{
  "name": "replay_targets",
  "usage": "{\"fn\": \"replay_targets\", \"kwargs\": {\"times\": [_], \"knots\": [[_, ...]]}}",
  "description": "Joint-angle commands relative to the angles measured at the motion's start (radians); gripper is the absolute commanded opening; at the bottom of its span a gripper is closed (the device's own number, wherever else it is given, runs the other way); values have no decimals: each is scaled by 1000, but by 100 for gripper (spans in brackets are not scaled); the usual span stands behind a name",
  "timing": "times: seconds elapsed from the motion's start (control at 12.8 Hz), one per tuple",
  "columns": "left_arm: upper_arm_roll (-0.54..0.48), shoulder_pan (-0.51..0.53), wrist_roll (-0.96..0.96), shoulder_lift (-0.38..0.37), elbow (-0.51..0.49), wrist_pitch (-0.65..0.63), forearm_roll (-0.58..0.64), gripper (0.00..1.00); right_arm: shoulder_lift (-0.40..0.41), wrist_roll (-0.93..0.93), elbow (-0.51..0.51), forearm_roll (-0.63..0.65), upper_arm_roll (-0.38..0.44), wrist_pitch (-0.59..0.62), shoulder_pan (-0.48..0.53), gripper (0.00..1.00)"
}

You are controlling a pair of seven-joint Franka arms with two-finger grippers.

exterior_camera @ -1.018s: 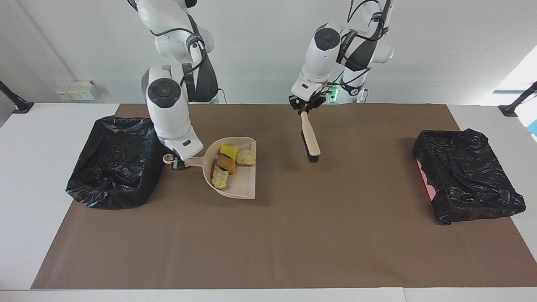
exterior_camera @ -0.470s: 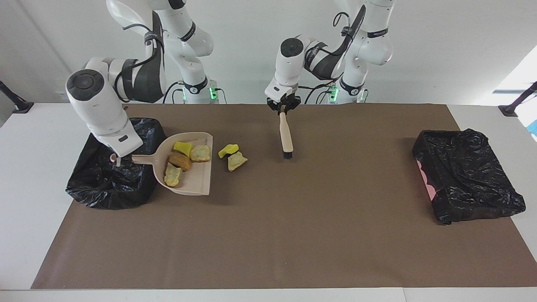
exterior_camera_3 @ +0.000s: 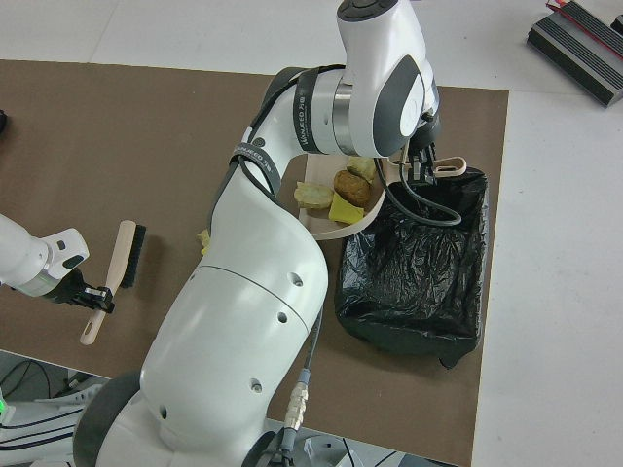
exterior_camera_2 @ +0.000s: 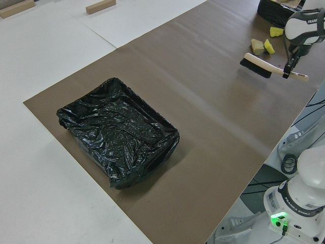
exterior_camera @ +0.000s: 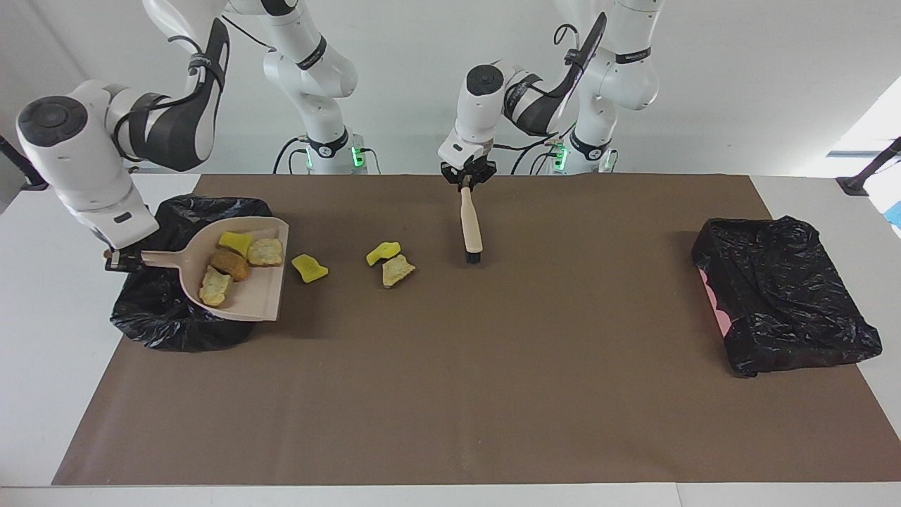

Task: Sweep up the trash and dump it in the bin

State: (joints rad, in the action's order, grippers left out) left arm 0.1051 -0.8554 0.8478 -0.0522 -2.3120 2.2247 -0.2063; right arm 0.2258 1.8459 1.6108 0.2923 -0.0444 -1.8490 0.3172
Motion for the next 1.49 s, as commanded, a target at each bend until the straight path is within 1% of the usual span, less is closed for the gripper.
{"fn": "replay_targets", "kwargs": {"times": [0.0, 0.23, 0.39, 0.47, 0.63, 0.7, 0.78, 0.86, 0.94, 1.02, 1.1, 1.17, 1.33, 1.41], "knots": [[-15, -21, 16, 6, -23, 38, -13, 0, -34, 105, 29, 42, -14, -38, 89, 0], [-15, -21, 48, 3, -38, 38, -21, 0, -83, 133, 110, 152, -14, -114, 135, 0], [-15, -21, 48, 5, -38, 41, -21, 0, -129, 142, 193, 174, -12, -205, 154, 0], [-15, -21, 45, 5, -38, 41, -21, 4, -153, 133, 243, 211, -12, -251, 155, 0], [-16, -21, 25, 6, -38, 43, -21, 56, -195, 107, 323, 293, -14, -292, 142, 0], [-16, -21, 27, 6, -38, 43, -22, 63, -212, 80, 354, 345, -15, -297, 122, 0], [-16, -21, 28, 6, -38, 39, -21, 68, -223, 6, 372, 420, -15, -294, 81, 0], [-16, -19, 28, 6, -35, 33, -21, 70, -233, -76, 380, 483, -15, -283, 66, 0], [-18, -16, 30, 6, -32, 26, -21, 74, -249, -126, 394, 505, -15, -283, 66, 0], [-19, -5, 28, 6, -29, 24, -21, 81, -264, -151, 409, 508, -14, -289, 71, 0], [-21, 8, 25, 5, -23, 23, -21, 90, -276, -171, 419, 518, -14, -294, 80, 0], [-24, 42, 23, 3, -9, 18, -18, 91, -292, -195, 420, 547, -14, -291, 80, 0], [-24, 120, 8, 6, 23, -31, -2, 92, -328, -244, 426, 591, -14, -280, 83, 0], [-25, 157, -40, 5, 31, -45, 2, 92, -345, -247, 429, 599, -14, -276, 100, 0]]}}
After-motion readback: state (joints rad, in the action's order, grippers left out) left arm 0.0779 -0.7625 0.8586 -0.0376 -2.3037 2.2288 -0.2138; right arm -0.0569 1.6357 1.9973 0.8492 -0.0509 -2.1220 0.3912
